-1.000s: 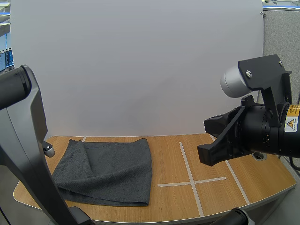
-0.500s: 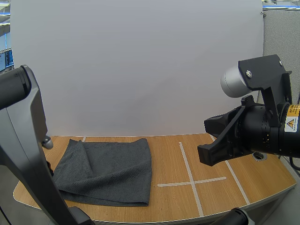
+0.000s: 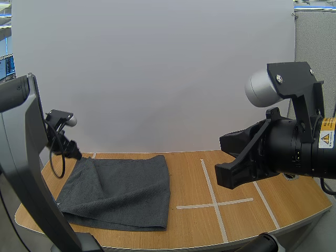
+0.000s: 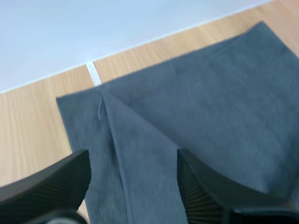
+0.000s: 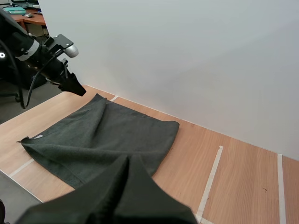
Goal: Fold the towel
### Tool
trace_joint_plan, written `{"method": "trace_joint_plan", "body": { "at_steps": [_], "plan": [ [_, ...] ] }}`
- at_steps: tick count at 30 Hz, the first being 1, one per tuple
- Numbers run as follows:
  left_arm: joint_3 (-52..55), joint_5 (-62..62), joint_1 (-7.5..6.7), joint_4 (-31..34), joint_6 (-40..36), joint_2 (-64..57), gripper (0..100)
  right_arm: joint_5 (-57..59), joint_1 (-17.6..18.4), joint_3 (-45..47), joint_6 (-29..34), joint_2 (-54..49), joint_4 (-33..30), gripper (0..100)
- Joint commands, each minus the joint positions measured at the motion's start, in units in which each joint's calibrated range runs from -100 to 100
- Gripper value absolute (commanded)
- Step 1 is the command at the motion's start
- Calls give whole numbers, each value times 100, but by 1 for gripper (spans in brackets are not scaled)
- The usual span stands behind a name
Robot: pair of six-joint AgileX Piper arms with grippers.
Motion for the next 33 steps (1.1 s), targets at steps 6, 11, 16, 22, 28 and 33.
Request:
{"method": "trace_joint_plan", "body": {
  "at_steps": [6,11,16,22,28,33],
  "plan": [
    [-2230,920,-177,-125,-1209,1986,87,0,-33,16,-139,-28,-92,0],
    [-2799,1117,-177,-152,-1348,2677,87,0,-64,16,-148,-28,-190,0],
    [-3257,1245,-223,-152,-1605,3200,87,0,-64,16,-148,-28,-190,0],
    [-3584,1508,-383,-152,-1788,3571,87,0,-64,16,-191,-28,-190,0],
    [-3598,1508,-472,-142,-1871,3688,87,0,-64,16,-252,-28,-190,0],
    [-3598,1508,-472,-89,-1901,3699,87,0,-64,16,-252,-28,-190,0]
  ]
}}
